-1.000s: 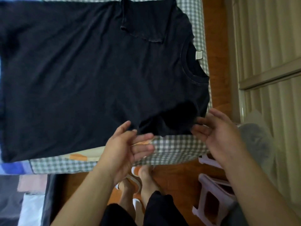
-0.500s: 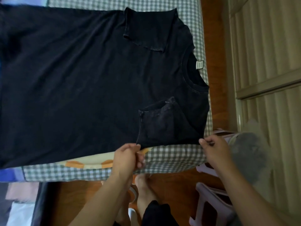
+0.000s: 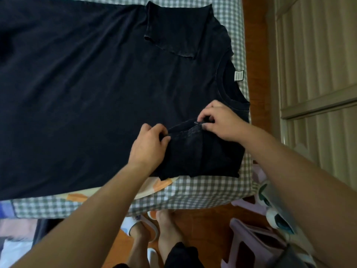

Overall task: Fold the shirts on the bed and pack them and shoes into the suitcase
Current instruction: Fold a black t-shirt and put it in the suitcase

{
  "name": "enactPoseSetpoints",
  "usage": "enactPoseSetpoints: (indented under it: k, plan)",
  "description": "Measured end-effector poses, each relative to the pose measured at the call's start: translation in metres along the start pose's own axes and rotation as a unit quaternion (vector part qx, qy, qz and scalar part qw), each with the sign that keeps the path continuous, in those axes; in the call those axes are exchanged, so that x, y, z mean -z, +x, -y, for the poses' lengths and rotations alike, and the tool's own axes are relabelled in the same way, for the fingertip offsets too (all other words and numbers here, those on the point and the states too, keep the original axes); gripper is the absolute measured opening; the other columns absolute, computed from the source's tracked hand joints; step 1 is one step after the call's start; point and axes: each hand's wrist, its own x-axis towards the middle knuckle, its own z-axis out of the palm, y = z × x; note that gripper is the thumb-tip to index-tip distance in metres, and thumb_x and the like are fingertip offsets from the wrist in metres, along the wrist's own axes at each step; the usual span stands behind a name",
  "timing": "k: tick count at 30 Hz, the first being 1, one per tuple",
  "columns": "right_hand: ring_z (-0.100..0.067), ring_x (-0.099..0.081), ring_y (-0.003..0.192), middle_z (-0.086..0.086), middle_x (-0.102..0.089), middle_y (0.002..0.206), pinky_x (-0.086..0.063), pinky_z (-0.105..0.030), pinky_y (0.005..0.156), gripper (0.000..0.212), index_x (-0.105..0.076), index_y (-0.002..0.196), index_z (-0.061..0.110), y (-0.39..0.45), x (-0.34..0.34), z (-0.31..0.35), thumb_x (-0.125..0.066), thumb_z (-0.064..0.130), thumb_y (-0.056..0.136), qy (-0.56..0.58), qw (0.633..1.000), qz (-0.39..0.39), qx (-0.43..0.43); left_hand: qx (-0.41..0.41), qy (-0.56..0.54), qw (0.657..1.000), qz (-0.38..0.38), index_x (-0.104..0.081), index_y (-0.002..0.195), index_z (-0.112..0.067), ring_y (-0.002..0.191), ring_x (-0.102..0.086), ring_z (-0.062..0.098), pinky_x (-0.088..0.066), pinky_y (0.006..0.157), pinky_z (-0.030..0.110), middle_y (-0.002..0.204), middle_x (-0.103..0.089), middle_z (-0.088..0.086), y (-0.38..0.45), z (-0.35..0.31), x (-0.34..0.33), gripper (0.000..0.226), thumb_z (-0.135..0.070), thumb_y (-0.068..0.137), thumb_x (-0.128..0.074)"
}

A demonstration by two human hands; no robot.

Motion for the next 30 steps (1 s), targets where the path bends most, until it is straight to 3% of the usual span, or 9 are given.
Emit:
enactPoseSetpoints:
  k: [3,7,11,14,16,20,23,26,30]
  plan:
    - [-0.018,-0.060,0.093,0.007,-0.054,0.094,-0.047,-0.033,0.086,0.011,-0.064,0.086,0.027,0.007,0.020,-0.007,-0.074,0.022,0.090,-0.056,0.998,0.012,-0.003,-0.006,-0.014,1.000,0.013,-0.058,0.088,-0.026,0.086,-0.056,0.019,-0.048,0.080,0.036,0.092,-0.048,-0.006,0.009,0.013,0.007,0.013,-0.029,0.101,-0.059]
    - [-0.020,-0.062,0.090,0.008,-0.061,0.092,-0.045,-0.032,0.077,0.010,-0.062,0.093,0.029,0.009,0.029,-0.019,-0.066,0.020,0.095,-0.024,0.995,-0.071,-0.072,0.106,-0.246,0.964,0.003,-0.058,0.090,-0.025,0.079,-0.063,0.020,-0.060,0.069,0.044,0.088,-0.061,0.000,0.013,0.016,0.016,0.017,-0.019,0.105,-0.050]
    - [-0.013,-0.059,0.092,0.007,-0.060,0.103,-0.048,-0.032,0.083,0.039,-0.052,0.136,0.023,-0.006,-0.006,0.000,-0.060,0.027,0.098,0.048,0.975,-0.187,-0.113,0.129,-0.180,0.973,-0.062,-0.051,0.106,-0.024,0.087,-0.062,0.016,-0.053,0.074,0.039,0.098,-0.061,-0.005,0.001,-0.005,0.010,0.012,-0.036,0.103,-0.053]
    - [-0.011,-0.058,0.087,0.006,-0.058,0.097,-0.047,-0.029,0.076,0.022,-0.057,0.118,0.021,-0.062,-0.032,0.004,-0.055,0.035,0.100,0.094,0.941,-0.279,-0.165,0.126,-0.097,0.981,-0.108,-0.047,0.100,-0.025,0.078,-0.056,0.014,-0.043,0.069,0.038,0.092,-0.059,-0.007,-0.039,-0.018,0.004,0.026,-0.051,0.099,-0.052]
    - [-0.014,-0.057,0.089,0.005,-0.055,0.098,-0.047,-0.031,0.076,0.020,-0.058,0.106,0.022,-0.108,-0.057,-0.003,-0.057,0.041,0.098,0.104,0.936,-0.273,-0.197,0.148,-0.082,0.983,-0.074,-0.048,0.095,-0.026,0.072,-0.056,0.012,-0.040,0.063,0.037,0.080,-0.060,-0.008,-0.071,-0.017,-0.005,0.032,-0.057,0.097,-0.054]
    - [-0.017,-0.052,0.105,0.000,-0.048,0.115,-0.047,-0.035,0.090,0.032,-0.058,0.118,0.020,-0.149,-0.094,-0.017,-0.069,0.035,0.093,0.143,0.940,-0.189,-0.246,0.218,-0.177,0.959,-0.038,-0.056,0.100,-0.021,0.068,-0.064,0.013,-0.049,0.060,0.037,0.070,-0.066,-0.004,-0.092,0.004,-0.029,0.027,-0.046,0.094,-0.066]
    - [-0.006,-0.054,0.089,-0.002,-0.048,0.117,-0.044,-0.022,0.083,0.018,-0.060,0.107,0.025,-0.143,-0.089,-0.022,-0.071,0.027,0.093,0.177,0.922,-0.214,-0.270,0.220,-0.237,0.945,-0.058,-0.060,0.089,-0.020,0.066,-0.068,0.019,-0.056,0.062,0.043,0.068,-0.069,0.001,-0.084,0.012,-0.037,0.016,-0.032,0.096,-0.067]
    - [-0.004,-0.053,0.081,-0.001,-0.045,0.113,-0.039,-0.013,0.076,0.012,-0.061,0.096,0.023,-0.141,-0.087,-0.027,-0.073,0.024,0.092,0.164,0.923,-0.217,-0.272,0.198,-0.261,0.944,-0.046,-0.064,0.084,-0.018,0.060,-0.062,0.015,-0.045,0.055,0.031,0.069,-0.071,0.003,-0.082,0.016,-0.039,0.017,-0.027,0.098,-0.066]
    - [-0.016,-0.053,0.093,0.000,-0.043,0.113,-0.042,-0.029,0.089,0.010,-0.061,0.093,0.017,-0.149,-0.091,-0.028,-0.071,0.018,0.093,0.138,0.930,-0.215,-0.266,0.180,-0.216,0.959,-0.024,-0.062,0.091,-0.018,0.055,-0.059,0.001,-0.039,0.046,0.014,0.068,-0.065,-0.002,-0.089,0.013,-0.040,0.013,-0.029,0.098,-0.065]
